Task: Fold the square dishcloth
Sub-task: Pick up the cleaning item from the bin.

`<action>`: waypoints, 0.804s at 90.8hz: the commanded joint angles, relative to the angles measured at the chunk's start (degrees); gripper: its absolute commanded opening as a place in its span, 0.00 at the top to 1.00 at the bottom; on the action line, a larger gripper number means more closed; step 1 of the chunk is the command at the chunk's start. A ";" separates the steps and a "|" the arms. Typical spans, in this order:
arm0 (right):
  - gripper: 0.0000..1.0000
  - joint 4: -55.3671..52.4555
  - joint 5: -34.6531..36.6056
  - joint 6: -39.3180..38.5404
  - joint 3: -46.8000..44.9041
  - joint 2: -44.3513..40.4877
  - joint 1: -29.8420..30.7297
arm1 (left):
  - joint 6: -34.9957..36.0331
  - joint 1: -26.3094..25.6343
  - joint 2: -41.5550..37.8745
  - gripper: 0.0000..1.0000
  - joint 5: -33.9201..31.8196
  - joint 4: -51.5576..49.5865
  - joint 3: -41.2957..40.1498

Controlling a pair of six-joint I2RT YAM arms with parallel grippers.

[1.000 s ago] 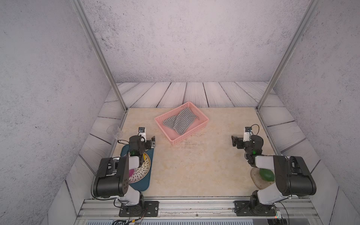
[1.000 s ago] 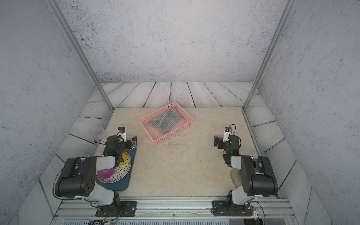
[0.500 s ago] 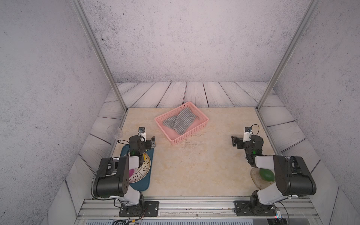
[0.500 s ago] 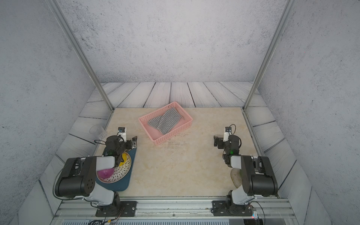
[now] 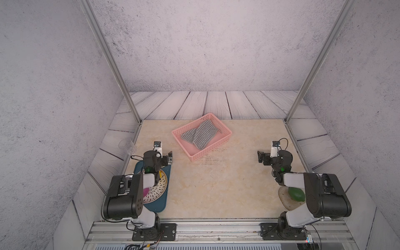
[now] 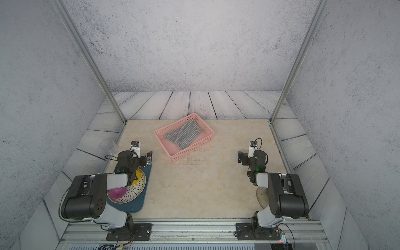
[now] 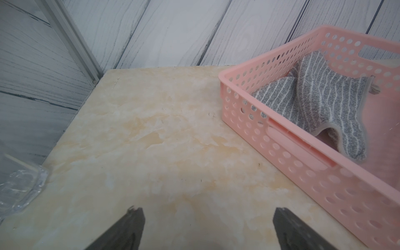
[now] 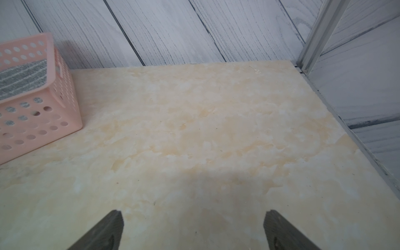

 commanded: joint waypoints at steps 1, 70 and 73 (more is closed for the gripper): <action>0.01 -2.96 3.63 1.29 1.12 -2.86 -0.10 | -1.24 0.35 -2.27 0.00 -1.94 -4.99 2.73; 0.01 -51.58 24.04 21.44 21.24 -13.50 -0.07 | -11.82 -15.03 -9.52 0.00 -7.86 -41.79 27.30; 0.01 -52.16 24.41 21.44 21.47 -13.28 -0.07 | -12.08 -16.46 -8.39 0.00 -7.88 -42.76 29.17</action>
